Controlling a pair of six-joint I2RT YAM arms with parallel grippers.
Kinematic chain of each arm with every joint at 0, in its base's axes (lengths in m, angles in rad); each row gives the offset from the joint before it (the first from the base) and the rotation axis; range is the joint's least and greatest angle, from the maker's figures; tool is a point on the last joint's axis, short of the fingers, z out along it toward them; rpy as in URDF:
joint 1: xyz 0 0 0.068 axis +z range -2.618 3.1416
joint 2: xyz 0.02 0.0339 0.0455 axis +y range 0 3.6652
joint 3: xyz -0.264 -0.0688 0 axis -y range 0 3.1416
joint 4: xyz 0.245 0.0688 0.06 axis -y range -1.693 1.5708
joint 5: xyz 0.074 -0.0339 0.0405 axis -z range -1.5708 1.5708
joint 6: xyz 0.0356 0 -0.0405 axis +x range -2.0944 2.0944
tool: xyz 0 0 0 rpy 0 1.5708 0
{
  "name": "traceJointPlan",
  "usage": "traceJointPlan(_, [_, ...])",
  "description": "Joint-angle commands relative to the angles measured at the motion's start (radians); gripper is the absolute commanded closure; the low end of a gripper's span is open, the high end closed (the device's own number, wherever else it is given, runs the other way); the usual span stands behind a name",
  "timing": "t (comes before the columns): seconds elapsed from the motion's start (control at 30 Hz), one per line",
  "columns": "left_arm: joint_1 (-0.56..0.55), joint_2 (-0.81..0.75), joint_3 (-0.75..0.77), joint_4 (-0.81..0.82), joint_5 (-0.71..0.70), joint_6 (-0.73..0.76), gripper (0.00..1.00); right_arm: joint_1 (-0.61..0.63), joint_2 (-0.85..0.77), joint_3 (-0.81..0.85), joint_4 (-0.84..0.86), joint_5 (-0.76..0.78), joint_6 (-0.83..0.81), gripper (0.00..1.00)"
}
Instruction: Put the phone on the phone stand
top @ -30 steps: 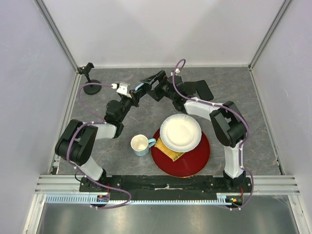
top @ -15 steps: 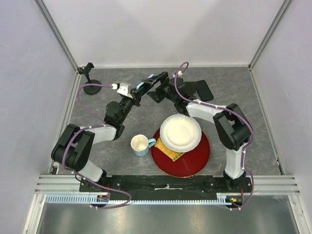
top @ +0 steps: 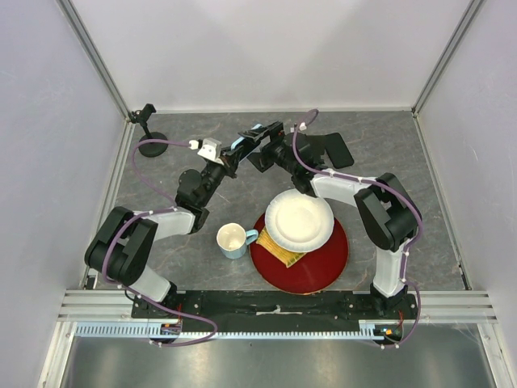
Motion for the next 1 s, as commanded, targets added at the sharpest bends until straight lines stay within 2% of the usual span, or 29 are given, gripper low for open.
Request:
traceJointPlan(0.0, [-0.017, -0.016, 0.038, 0.464, -0.019, 0.049, 0.98, -0.007, -0.052, -0.023, 0.071, 0.038, 0.057, 0.08])
traceJointPlan(0.33, [-0.041, 0.007, 0.046, 0.464, -0.010, 0.069, 0.98, -0.061, -0.038, -0.035, 0.107, -0.003, 0.120, 0.14])
traceJointPlan(0.47, [-0.046, 0.022, 0.055, 0.464, 0.004, 0.067, 0.98, -0.073, -0.015, -0.040, 0.169, -0.034, 0.166, 0.39])
traceJointPlan(0.53, [-0.046, 0.030, 0.055, 0.464, 0.014, 0.066, 0.98, -0.073, -0.015, -0.035, 0.175, -0.037, 0.169, 0.44])
traceJointPlan(0.57, [-0.046, 0.030, 0.052, 0.464, 0.020, 0.064, 0.98, -0.073, -0.017, -0.035, 0.178, -0.036, 0.165, 0.52])
traceJointPlan(0.6, [-0.046, 0.031, 0.050, 0.464, 0.028, 0.064, 0.98, -0.073, -0.018, -0.034, 0.184, -0.034, 0.163, 0.56])
traceJointPlan(0.63, [-0.046, 0.034, 0.052, 0.464, 0.045, 0.061, 0.98, -0.074, -0.020, -0.032, 0.187, -0.030, 0.158, 0.64])
traceJointPlan(0.67, [-0.046, 0.036, 0.052, 0.464, 0.048, 0.058, 0.98, -0.076, -0.023, -0.032, 0.193, -0.030, 0.154, 0.82])
traceJointPlan(0.7, [-0.046, 0.039, 0.053, 0.464, 0.050, 0.053, 0.97, -0.079, -0.024, -0.032, 0.201, -0.028, 0.146, 0.90])
traceJointPlan(0.73, [-0.046, 0.041, 0.052, 0.464, 0.048, 0.046, 0.92, -0.082, -0.024, -0.032, 0.215, -0.026, 0.143, 0.98])
traceJointPlan(0.77, [-0.046, 0.041, 0.044, 0.464, 0.045, 0.043, 0.71, -0.085, -0.024, -0.032, 0.224, -0.026, 0.135, 1.00])
traceJointPlan(0.87, [-0.046, 0.033, 0.030, 0.464, 0.044, 0.043, 0.34, -0.105, -0.026, -0.038, 0.264, -0.020, 0.103, 1.00])
traceJointPlan(0.97, [-0.044, 0.019, 0.010, 0.464, 0.025, 0.046, 0.23, -0.127, -0.026, -0.041, 0.307, -0.013, 0.042, 1.00])
